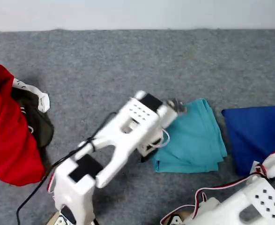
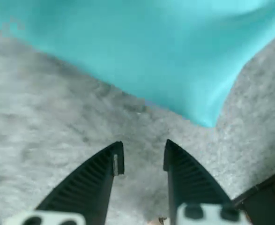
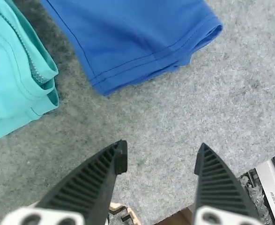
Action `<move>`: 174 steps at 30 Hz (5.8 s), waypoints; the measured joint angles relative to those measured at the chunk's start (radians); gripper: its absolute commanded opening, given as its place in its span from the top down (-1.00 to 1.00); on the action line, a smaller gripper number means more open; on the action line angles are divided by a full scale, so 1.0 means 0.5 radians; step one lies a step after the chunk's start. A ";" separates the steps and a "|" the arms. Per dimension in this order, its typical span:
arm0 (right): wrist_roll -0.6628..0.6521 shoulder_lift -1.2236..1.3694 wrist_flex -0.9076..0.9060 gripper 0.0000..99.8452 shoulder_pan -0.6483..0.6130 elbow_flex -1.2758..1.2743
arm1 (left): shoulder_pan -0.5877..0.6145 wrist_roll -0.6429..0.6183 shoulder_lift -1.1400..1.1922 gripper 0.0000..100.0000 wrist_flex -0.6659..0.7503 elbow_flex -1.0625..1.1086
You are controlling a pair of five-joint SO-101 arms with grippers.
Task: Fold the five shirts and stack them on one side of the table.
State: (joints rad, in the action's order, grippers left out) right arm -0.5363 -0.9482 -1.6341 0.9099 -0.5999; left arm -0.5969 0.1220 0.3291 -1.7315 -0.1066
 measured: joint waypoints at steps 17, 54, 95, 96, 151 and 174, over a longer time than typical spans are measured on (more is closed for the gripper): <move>0.000 0.000 0.000 0.50 0.000 0.000 | -0.206 0.009 0.209 0.73 0.117 -0.114; 0.095 0.853 0.605 0.50 -1.221 0.003 | 0.157 0.080 -0.908 0.73 -0.006 -0.003; 0.157 2.618 0.730 0.98 -1.565 1.108 | 0.184 0.080 -1.010 0.73 -0.012 0.160; 0.157 2.572 0.712 0.98 -1.565 1.151 | 0.184 0.080 -1.010 0.73 -0.012 0.160; 0.948 2.163 0.381 0.58 0.163 1.215 | 0.184 0.080 -1.016 0.73 -0.015 0.267; 0.292 1.479 0.138 0.59 -0.936 1.028 | 0.875 0.080 -1.016 0.73 -0.015 -0.095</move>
State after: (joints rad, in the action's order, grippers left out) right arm -0.3905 -0.2087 -1.5650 0.4419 -0.0859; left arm -0.1596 0.1619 -0.1788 -1.7392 -0.1542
